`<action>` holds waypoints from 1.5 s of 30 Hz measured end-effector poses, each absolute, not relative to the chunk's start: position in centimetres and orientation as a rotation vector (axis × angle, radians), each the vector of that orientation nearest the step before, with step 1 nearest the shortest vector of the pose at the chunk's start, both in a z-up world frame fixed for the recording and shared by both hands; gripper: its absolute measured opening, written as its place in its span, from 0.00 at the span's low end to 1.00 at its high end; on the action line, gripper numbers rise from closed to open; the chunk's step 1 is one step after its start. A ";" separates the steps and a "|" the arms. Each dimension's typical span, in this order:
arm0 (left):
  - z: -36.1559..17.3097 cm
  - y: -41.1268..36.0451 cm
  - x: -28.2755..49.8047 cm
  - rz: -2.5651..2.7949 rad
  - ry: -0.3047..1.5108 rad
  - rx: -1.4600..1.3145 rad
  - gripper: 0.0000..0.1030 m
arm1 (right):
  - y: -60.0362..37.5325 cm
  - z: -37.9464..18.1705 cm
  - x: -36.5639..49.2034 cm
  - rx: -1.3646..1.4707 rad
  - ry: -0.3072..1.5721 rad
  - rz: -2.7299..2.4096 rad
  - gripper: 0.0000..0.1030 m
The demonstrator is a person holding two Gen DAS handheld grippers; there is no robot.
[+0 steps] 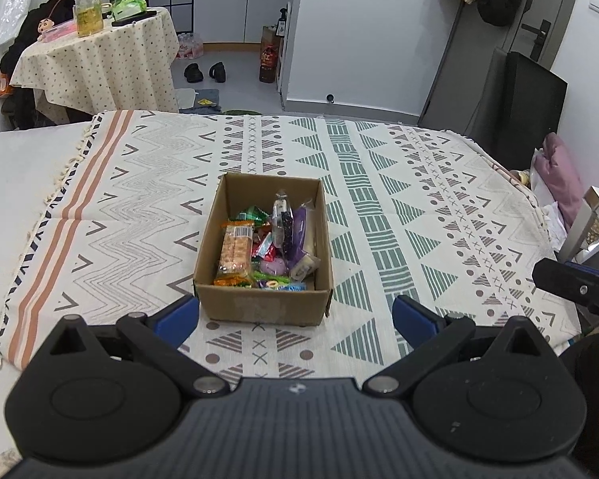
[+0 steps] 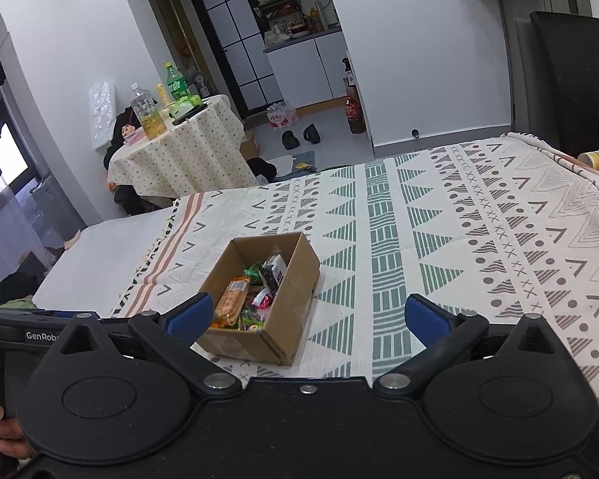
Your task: Organize snacks
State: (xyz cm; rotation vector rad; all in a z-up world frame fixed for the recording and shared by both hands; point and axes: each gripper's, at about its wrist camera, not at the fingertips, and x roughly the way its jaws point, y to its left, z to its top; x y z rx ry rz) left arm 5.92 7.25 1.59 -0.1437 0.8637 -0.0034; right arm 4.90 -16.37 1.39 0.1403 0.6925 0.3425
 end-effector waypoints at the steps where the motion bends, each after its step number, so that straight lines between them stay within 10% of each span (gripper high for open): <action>1: 1.7 7.2 5.7 -0.004 0.861 -0.142 1.00 | -16.4 1.5 4.6 0.136 0.690 0.339 1.00; 45: 3.7 6.7 -1.5 0.005 0.765 -0.115 1.00 | -16.1 3.2 -1.5 0.065 0.634 0.389 1.00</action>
